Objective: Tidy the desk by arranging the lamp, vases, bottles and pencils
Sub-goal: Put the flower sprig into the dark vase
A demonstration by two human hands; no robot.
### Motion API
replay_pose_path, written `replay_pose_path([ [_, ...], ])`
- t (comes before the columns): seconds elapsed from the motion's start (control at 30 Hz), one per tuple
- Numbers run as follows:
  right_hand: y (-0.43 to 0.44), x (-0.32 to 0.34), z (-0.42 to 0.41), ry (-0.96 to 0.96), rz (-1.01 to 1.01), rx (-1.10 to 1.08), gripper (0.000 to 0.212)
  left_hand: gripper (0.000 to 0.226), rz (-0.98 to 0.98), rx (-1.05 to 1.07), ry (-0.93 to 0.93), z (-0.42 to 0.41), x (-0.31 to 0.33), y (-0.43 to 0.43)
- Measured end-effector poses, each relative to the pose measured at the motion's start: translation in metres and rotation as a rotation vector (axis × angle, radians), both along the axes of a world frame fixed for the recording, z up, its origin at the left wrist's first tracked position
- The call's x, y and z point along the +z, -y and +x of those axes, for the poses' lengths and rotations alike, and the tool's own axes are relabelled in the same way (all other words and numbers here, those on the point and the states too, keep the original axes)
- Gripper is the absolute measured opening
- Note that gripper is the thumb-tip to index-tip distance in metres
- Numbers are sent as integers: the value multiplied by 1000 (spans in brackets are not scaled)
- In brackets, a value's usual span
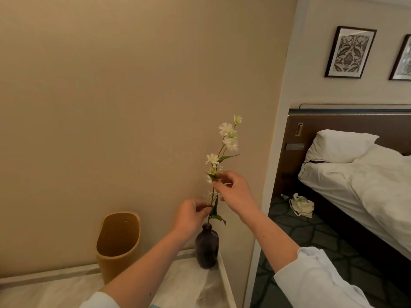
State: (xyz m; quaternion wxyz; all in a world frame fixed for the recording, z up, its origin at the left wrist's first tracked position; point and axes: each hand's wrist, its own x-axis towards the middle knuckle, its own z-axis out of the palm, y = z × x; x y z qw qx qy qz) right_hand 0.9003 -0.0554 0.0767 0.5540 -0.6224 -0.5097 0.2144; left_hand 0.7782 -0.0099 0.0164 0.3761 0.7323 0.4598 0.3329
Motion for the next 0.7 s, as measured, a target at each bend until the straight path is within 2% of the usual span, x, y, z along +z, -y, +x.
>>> replay_pose_path([
  [0.7, -15, -44, -1, -21, -64, -77, 15, 17, -10, -41, -43, -7, -42, -14],
])
